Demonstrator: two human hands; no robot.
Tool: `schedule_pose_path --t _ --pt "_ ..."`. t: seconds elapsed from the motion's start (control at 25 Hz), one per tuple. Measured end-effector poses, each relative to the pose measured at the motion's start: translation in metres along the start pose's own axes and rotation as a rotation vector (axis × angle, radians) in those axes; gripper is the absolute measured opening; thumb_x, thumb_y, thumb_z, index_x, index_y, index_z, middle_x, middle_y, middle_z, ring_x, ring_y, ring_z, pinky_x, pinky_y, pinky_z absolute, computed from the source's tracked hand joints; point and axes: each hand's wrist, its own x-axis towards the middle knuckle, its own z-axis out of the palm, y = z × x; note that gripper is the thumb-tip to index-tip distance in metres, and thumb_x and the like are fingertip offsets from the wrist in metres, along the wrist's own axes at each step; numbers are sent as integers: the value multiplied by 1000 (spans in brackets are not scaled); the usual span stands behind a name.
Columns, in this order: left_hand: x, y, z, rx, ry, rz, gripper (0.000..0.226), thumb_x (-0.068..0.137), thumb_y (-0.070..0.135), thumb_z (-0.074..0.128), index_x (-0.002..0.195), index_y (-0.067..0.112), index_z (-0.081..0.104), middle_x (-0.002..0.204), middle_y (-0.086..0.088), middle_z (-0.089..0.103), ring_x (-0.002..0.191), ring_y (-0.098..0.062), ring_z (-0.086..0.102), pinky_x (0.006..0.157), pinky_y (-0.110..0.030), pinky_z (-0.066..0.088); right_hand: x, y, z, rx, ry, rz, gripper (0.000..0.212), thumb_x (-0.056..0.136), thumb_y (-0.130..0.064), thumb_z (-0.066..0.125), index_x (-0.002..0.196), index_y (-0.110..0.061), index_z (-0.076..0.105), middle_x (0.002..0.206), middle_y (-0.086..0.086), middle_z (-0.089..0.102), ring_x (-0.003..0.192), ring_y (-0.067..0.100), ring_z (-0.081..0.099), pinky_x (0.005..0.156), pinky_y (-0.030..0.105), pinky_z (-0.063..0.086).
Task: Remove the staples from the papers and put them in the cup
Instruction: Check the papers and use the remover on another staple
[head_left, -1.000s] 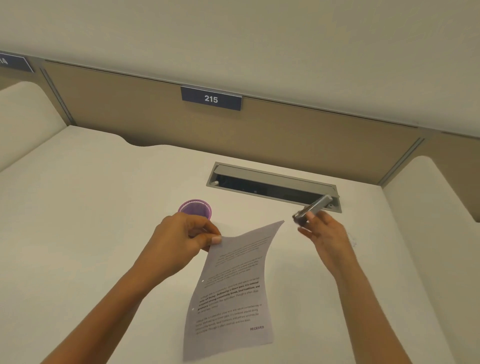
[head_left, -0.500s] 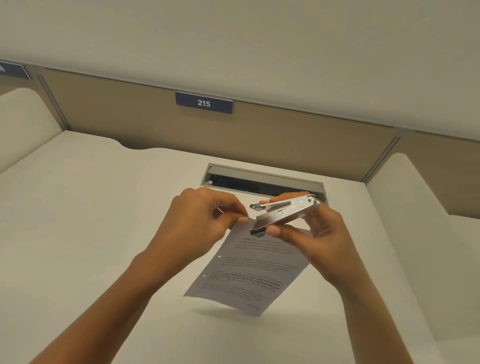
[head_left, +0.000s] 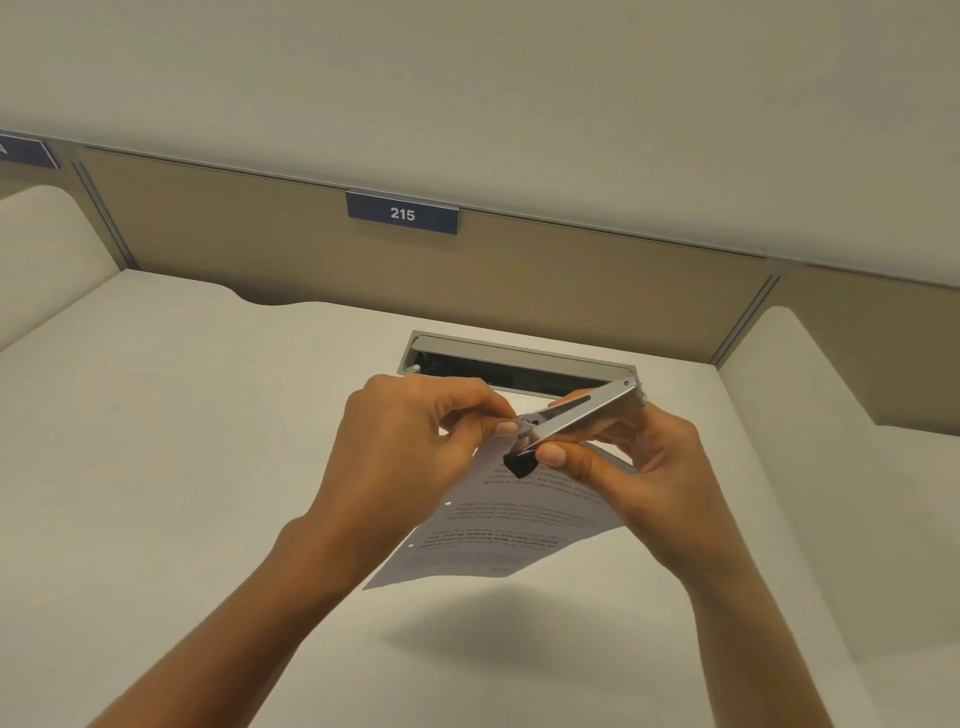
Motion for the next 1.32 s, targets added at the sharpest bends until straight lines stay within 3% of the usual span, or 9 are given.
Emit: schedule_pose_path --t 0.24,0.52,0.64,0.84,0.96,1.12,1.32 --pt "-1 2 -2 51 46 26 10 85 36 66 83 34 75 78 13 77 63 -12 55 56 -24 45 1 -3 0 2 11 -18 29 63 -58 71 90 -49 67 97 -25 72 94 0 64 78 33 49" --pt "2 4 -4 -18 -28 -67 10 85 39 66 78 36 73 81 14 77 68 -7 61 57 -17 38 0 -4 0 7 15 -42 28 65 -59 70 87 -43 68 96 -23 73 92 2 66 78 32 49" --pt "4 1 -3 -75 -59 -98 11 84 40 67 78 33 74 80 13 76 70 -11 63 59 -21 43 0 -4 1 0 24 -63 19 68 -52 69 83 -41 68 93 -23 73 90 -2 65 74 23 46" --pt "6 -6 0 -209 -62 -142 9 82 40 69 78 34 75 79 17 75 74 -13 69 64 -35 55 1 -7 3 -34 15 -100 9 72 -49 68 81 -49 66 93 -24 72 92 -2 64 74 22 45" --pt "5 -5 2 -202 -24 -137 8 81 39 69 75 35 73 78 20 74 70 -9 69 61 -27 53 2 -8 2 -31 -8 -93 11 71 -50 68 82 -48 66 93 -26 71 91 -3 65 74 22 46" --pt "3 -4 3 -185 -10 -112 8 81 39 69 73 40 70 76 24 71 67 -4 64 52 -8 42 3 -8 3 -46 -8 -83 21 68 -54 68 84 -41 66 97 -19 73 91 4 66 77 32 48" --pt "3 -6 4 -231 -24 -99 10 82 37 70 73 41 69 74 26 70 71 -3 65 51 -5 43 4 -8 4 -60 -25 -94 20 69 -51 66 85 -40 64 101 -14 73 94 9 66 78 36 49"
